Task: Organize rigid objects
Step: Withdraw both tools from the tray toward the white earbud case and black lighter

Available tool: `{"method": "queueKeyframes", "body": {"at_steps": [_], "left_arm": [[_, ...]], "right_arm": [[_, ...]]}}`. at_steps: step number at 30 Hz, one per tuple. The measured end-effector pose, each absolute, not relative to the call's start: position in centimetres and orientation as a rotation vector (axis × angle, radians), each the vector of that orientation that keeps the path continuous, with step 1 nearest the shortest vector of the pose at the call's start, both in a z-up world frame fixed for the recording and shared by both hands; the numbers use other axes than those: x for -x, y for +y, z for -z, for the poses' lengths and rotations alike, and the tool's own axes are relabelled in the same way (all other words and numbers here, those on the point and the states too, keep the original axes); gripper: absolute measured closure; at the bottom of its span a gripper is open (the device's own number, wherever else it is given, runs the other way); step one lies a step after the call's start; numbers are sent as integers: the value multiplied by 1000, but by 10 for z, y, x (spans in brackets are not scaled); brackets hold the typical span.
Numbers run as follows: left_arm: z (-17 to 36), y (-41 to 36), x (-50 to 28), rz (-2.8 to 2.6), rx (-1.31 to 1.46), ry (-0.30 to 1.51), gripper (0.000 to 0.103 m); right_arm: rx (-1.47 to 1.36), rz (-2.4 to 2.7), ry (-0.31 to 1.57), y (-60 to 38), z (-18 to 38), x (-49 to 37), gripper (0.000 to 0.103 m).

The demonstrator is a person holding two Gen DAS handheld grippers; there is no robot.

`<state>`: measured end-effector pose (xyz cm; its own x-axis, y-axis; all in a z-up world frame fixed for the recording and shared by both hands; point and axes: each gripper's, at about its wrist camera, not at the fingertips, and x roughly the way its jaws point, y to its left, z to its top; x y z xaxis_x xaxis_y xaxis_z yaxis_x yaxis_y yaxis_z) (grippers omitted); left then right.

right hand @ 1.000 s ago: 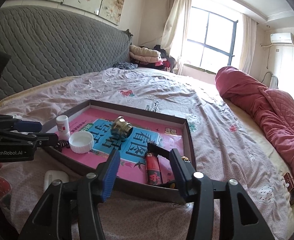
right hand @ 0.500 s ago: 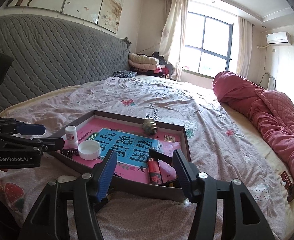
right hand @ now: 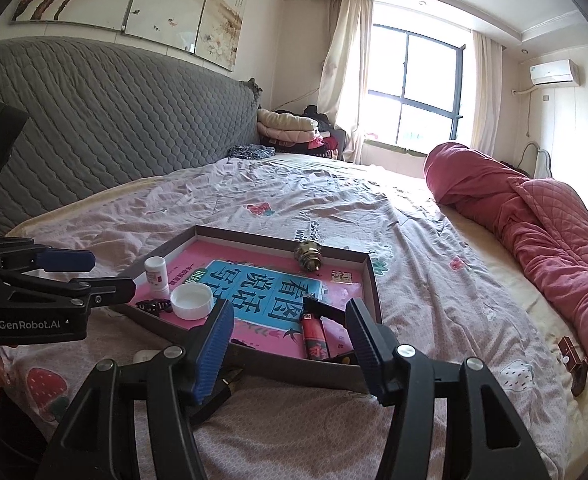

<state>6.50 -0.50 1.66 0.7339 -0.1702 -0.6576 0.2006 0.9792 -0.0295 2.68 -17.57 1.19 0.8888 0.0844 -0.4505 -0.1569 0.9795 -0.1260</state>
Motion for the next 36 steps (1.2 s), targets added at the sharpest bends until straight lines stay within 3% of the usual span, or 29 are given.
{"method": "queueKeyframes", "body": {"at_steps": [36], "left_arm": [[-4,0,-39,232,-37,837,39]], "right_arm": [[78,-164,640,-165,1,-11,45]]}}
